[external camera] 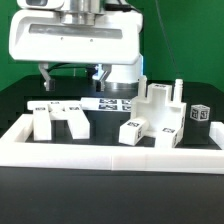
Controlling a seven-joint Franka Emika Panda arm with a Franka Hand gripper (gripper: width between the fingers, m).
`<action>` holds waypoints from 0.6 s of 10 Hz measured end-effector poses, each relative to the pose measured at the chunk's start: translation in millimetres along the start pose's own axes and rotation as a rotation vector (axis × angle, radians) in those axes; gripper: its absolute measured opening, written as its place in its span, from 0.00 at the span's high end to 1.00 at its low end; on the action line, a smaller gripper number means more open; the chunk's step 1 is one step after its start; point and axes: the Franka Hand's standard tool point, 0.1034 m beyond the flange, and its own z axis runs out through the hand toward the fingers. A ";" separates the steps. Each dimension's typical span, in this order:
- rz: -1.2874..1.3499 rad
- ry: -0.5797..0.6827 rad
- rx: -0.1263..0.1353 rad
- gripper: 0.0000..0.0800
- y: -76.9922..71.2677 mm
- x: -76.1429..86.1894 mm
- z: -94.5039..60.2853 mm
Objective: Assemble chair
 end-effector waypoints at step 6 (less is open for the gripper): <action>-0.143 -0.016 0.015 0.19 8.3 -17.1 6.7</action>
Offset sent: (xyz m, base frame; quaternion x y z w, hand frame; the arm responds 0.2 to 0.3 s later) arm 0.0000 0.0000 0.0000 0.0000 0.0000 0.0000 1.0000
